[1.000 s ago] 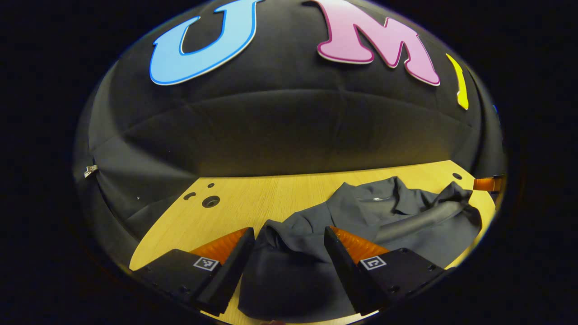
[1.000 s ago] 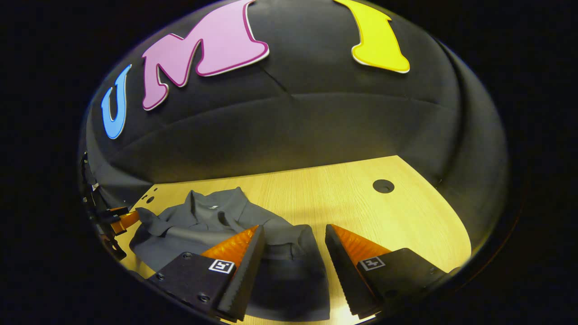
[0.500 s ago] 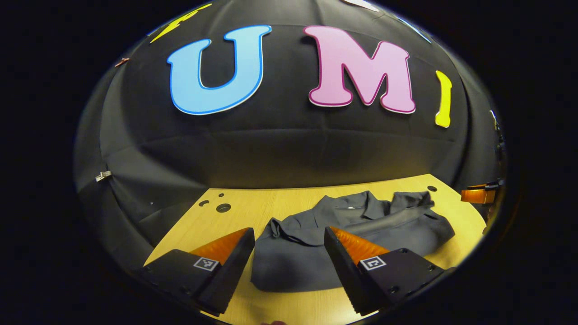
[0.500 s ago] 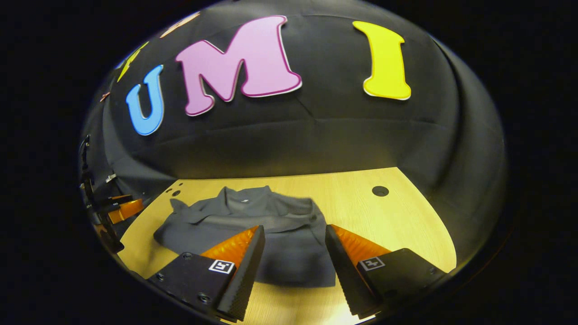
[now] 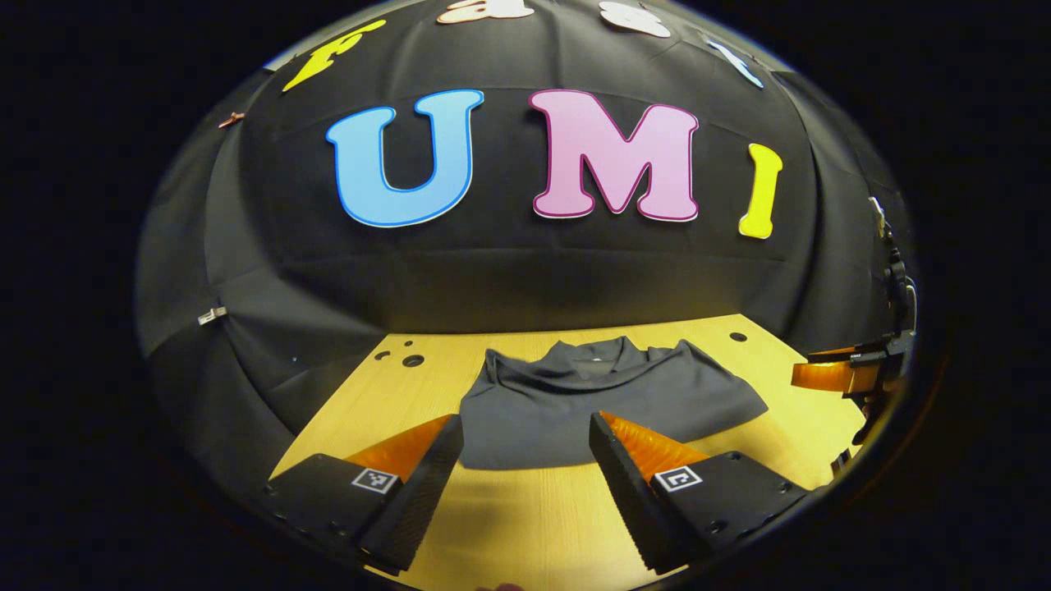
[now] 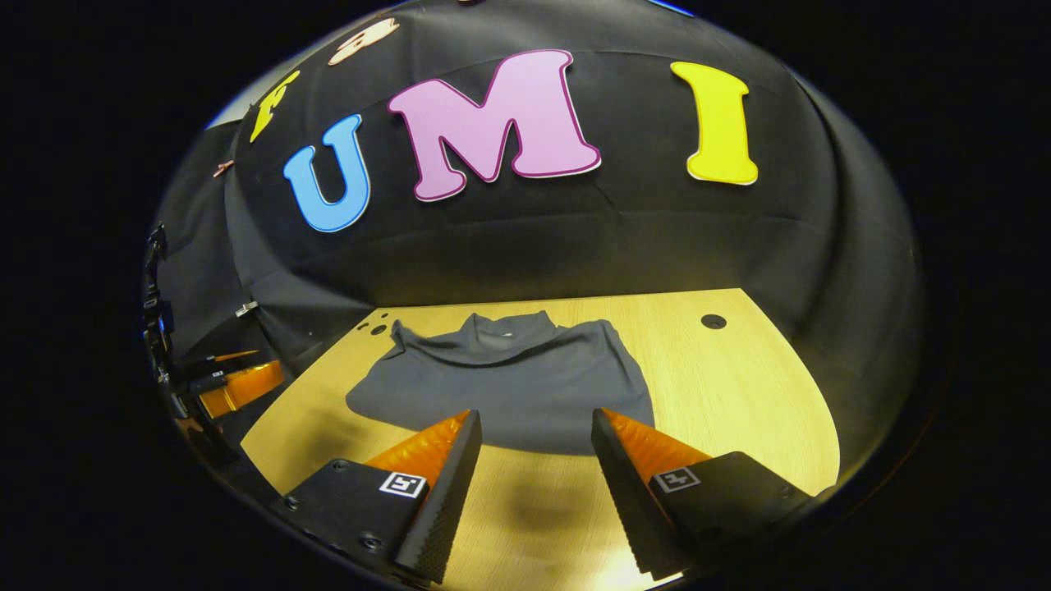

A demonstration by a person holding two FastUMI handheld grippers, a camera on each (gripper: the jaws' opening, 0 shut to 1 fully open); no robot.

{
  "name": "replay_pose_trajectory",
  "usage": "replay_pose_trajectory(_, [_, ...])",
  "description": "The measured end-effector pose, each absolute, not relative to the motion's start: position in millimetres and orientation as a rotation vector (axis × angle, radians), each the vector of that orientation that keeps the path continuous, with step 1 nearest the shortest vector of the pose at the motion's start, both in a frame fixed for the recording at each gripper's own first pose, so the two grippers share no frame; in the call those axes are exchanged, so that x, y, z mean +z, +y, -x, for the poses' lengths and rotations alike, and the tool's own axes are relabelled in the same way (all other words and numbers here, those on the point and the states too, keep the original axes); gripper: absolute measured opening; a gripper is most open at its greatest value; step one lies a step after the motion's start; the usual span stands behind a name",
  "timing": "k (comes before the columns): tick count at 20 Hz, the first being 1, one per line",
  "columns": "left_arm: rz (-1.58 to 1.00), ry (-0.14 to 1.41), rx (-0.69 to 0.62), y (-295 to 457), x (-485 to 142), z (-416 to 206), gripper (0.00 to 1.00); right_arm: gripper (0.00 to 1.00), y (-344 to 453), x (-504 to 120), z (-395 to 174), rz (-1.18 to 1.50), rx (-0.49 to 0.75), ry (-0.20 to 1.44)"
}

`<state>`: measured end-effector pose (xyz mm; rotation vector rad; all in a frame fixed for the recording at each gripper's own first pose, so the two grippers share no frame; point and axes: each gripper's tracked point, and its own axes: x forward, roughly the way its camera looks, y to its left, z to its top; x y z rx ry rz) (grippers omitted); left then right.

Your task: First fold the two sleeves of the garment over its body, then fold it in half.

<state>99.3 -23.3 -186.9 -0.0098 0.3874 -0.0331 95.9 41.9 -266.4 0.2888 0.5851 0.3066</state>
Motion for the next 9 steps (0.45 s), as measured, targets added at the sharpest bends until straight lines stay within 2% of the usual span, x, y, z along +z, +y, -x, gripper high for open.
replay_pose_trajectory(1, [0.011,0.387,-0.030,-25,-186,-90,0.98,0.72,44,-268,-89,-0.290,0.316,0.597])
replay_pose_trajectory(2, [0.016,0.390,-0.034,-28,-187,-82,0.98,0.85,43,-269,-84,-0.282,0.325,0.604])
replay_pose_trajectory(9, [0.020,0.402,-0.059,-44,-187,-67,0.98,0.87,30,-276,-72,-0.264,0.330,0.624])
